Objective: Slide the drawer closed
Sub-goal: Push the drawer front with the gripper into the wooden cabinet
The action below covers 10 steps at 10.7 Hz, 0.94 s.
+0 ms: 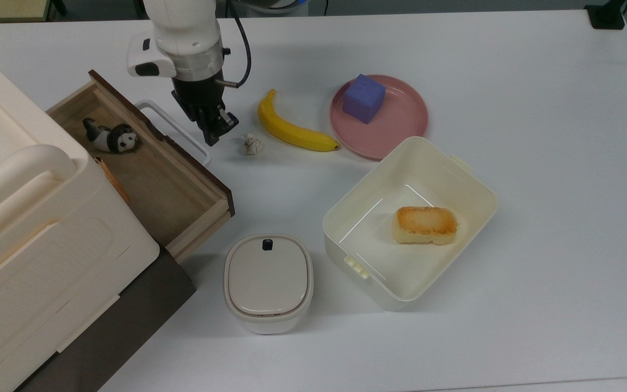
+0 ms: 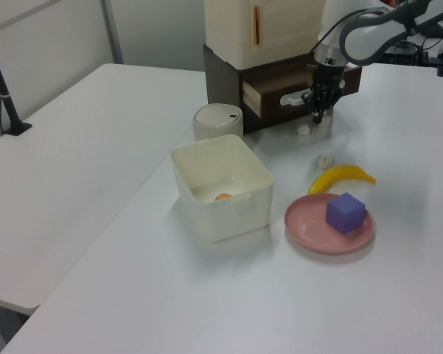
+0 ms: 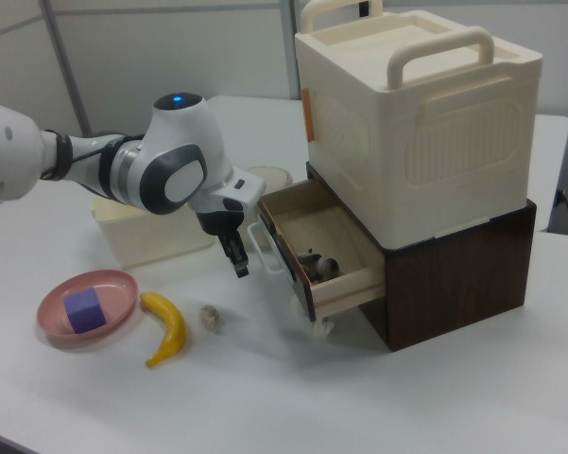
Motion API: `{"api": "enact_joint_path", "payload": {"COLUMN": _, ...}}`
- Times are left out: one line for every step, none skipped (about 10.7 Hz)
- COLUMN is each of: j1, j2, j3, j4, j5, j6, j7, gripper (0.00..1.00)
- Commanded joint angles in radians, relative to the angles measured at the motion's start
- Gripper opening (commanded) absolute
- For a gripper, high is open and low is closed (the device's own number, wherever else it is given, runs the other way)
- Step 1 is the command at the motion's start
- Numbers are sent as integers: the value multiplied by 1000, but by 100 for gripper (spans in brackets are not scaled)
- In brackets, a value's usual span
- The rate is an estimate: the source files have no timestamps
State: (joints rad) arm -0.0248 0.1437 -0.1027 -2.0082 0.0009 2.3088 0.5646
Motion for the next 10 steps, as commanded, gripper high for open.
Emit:
{"api": "enact_joint_path", "payload": {"j1": -30, "j2": 11, "j3": -2, "j4": -20, "j5": -67, "j6": 99, "j7": 121, "gripper": 0}}
{"api": "enact_joint_path", "payload": {"j1": -46, "j2": 11, "j3": -2, "j4": -20, "j5": -67, "j6": 122, "j7": 123, "gripper": 0}}
{"api": "enact_joint_path", "payload": {"j1": -61, "j2": 19, "j3": -2, "j4": -18, "j5": -67, "j6": 151, "j7": 123, "gripper": 0}}
{"api": "enact_joint_path", "payload": {"j1": -78, "j2": 30, "j3": -3, "j4": -15, "j5": -68, "j6": 176, "j7": 123, "gripper": 0}}
{"api": "enact_joint_path", "payload": {"j1": -101, "j2": 31, "j3": -3, "j4": -14, "j5": -73, "j6": 199, "j7": 123, "gripper": 0}}
{"api": "enact_joint_path", "payload": {"j1": -121, "j2": 31, "j3": -3, "j4": -12, "j5": -75, "j6": 227, "j7": 129, "gripper": 0}}
{"api": "enact_joint_path", "payload": {"j1": -132, "j2": 31, "j3": -3, "j4": -12, "j5": -81, "j6": 254, "j7": 132, "gripper": 0}}
{"api": "enact_joint_path", "payload": {"j1": -144, "j2": 33, "j3": -3, "j4": -12, "j5": -91, "j6": 286, "j7": 132, "gripper": 0}}
{"api": "enact_joint_path", "payload": {"j1": -159, "j2": 34, "j3": -3, "j4": -12, "j5": -91, "j6": 317, "j7": 132, "gripper": 0}}
{"api": "enact_joint_path", "payload": {"j1": -173, "j2": 33, "j3": -3, "j4": -11, "j5": -91, "j6": 340, "j7": 135, "gripper": 0}}
